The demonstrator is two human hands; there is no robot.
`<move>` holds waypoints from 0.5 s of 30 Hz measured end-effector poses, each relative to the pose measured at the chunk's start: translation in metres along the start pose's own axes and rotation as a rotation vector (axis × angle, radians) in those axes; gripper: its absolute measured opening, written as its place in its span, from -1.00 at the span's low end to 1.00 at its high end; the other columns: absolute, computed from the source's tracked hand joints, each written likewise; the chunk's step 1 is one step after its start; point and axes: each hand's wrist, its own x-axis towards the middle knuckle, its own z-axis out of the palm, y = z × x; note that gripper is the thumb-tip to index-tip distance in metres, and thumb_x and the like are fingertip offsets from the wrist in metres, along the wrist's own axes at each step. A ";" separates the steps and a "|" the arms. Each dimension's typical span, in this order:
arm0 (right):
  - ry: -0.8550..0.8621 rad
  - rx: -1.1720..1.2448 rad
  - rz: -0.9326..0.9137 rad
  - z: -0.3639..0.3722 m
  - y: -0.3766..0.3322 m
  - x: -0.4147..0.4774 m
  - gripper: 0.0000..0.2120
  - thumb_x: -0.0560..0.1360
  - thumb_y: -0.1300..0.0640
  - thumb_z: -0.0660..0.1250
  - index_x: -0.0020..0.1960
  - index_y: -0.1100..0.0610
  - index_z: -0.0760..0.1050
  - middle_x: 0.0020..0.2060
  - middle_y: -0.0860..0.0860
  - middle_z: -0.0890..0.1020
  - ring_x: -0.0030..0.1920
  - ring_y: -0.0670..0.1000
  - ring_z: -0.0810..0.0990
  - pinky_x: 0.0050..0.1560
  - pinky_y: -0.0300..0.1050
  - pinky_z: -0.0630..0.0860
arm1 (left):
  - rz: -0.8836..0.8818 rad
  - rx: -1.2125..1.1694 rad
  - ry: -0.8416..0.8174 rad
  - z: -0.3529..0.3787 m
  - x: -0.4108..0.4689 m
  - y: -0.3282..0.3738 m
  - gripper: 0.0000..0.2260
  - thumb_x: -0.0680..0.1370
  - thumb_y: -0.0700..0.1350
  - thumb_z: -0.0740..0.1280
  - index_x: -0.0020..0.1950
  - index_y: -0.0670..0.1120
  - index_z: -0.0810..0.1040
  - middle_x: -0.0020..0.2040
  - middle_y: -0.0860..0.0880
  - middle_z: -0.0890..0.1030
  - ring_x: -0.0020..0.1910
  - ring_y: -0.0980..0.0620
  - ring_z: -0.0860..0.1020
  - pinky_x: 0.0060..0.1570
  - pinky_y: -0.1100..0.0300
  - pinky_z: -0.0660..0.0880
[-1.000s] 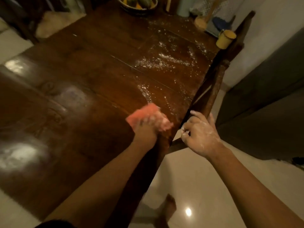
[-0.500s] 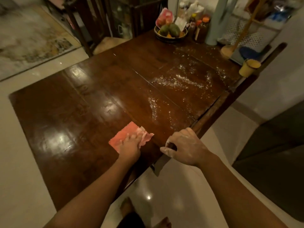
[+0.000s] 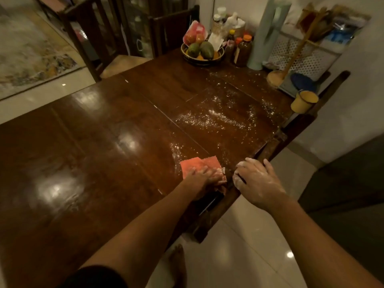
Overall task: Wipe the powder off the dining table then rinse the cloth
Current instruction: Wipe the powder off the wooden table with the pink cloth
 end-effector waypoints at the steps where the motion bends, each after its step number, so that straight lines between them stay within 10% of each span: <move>1: 0.016 -0.006 0.011 -0.001 0.003 0.005 -0.71 0.62 -0.13 0.04 0.18 -0.10 0.47 0.42 -0.15 0.37 0.56 -0.05 0.07 0.55 0.15 -0.21 | -0.003 0.006 0.001 -0.004 0.012 -0.001 -0.32 0.61 -0.07 0.29 0.60 0.22 -0.02 0.64 0.04 -0.03 0.61 -0.10 -0.04 0.50 -0.25 0.00; 9: -0.141 -0.265 0.206 -0.018 -0.014 0.048 -0.48 0.46 -0.19 0.16 0.36 -0.04 0.40 0.36 0.07 0.43 0.47 0.16 0.22 0.52 0.32 -0.21 | -0.087 -0.218 0.132 -0.025 0.075 0.011 -0.47 0.64 0.16 0.15 0.59 0.19 0.09 0.64 0.02 0.02 0.61 -0.16 -0.06 0.48 -0.32 -0.12; 15: 0.029 -0.063 0.215 -0.017 0.000 0.055 -0.63 0.45 -0.11 0.25 0.25 -0.15 0.48 0.53 0.01 0.25 0.60 0.16 -0.13 0.53 0.23 -0.37 | 0.338 -0.224 0.048 -0.004 0.014 -0.024 -0.46 0.60 -0.08 0.22 0.56 0.22 0.21 0.62 0.16 0.07 0.60 0.05 -0.10 0.49 -0.14 -0.27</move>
